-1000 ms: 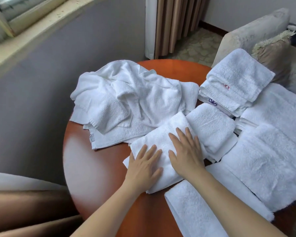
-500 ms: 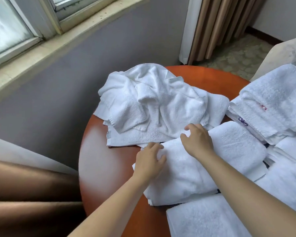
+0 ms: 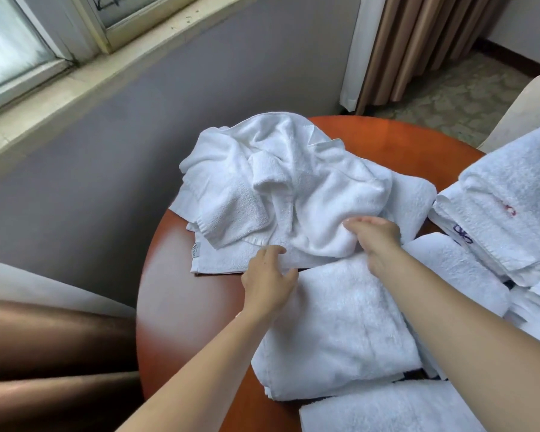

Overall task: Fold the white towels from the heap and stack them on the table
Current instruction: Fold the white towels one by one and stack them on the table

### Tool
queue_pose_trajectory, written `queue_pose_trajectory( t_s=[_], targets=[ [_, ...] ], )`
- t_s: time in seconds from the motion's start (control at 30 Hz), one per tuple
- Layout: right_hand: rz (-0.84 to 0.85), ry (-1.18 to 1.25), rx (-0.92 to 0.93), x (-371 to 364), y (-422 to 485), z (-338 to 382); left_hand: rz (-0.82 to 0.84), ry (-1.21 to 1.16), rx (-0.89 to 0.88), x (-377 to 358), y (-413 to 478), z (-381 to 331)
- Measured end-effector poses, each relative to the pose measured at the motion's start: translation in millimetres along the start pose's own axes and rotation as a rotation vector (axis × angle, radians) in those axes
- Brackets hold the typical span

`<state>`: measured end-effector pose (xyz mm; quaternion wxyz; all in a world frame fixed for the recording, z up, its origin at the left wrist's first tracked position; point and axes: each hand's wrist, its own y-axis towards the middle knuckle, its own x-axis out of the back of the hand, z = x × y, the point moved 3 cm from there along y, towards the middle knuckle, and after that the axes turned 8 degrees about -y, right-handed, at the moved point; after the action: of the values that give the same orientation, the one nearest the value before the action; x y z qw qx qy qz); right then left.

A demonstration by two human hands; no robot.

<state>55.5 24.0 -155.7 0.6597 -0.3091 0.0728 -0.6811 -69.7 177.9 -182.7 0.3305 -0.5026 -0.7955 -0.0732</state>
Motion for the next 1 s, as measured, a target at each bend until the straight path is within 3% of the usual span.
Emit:
queue_pose_trajectory(
  t_s=[0.07, 0.2, 0.33, 0.47, 0.6, 0.7, 0.87, 0.93, 1.0],
  targets=[
    [0.027, 0.171, -0.005, -3.0, -8.4, 8.0, -0.051, -0.184, 0.086, 3.9, -0.6, -9.8],
    [0.27, 0.65, -0.052, -10.7, -36.8, 35.0, -0.018, -0.974, 0.368, 8.9, -5.7, -40.2],
    [0.47, 0.599, -0.029, -3.9, -76.4, 37.5, 0.101, -1.403, 0.439, 10.3, -7.5, -57.3],
    [0.627, 0.395, -0.024, 7.9, -106.5, 11.6, 0.22, -1.507, 0.308, 20.9, -16.6, -67.2],
    [0.574, 0.288, 0.058, 30.5, -123.6, -7.8, 0.055, -1.281, 0.339, 24.8, -28.1, -64.6],
    [0.524, 0.399, 0.012, 42.3, -124.4, -26.9, -0.039, -1.33, 0.408, 21.7, -48.1, -63.1],
    [0.658, 0.73, -0.333, 44.1, -145.9, -54.1, -0.23, -1.569, 0.502, 9.9, -89.8, -72.6],
    [0.776, 0.826, -0.341, 41.2, -156.9, -62.1, -0.214, -1.68, 0.527, 12.1, -111.6, -80.5],
    [0.76, 0.895, -0.301, 39.3, -162.0, -65.1, -0.196, -1.725, 0.522, 18.3, -128.7, -80.0]
  ],
)
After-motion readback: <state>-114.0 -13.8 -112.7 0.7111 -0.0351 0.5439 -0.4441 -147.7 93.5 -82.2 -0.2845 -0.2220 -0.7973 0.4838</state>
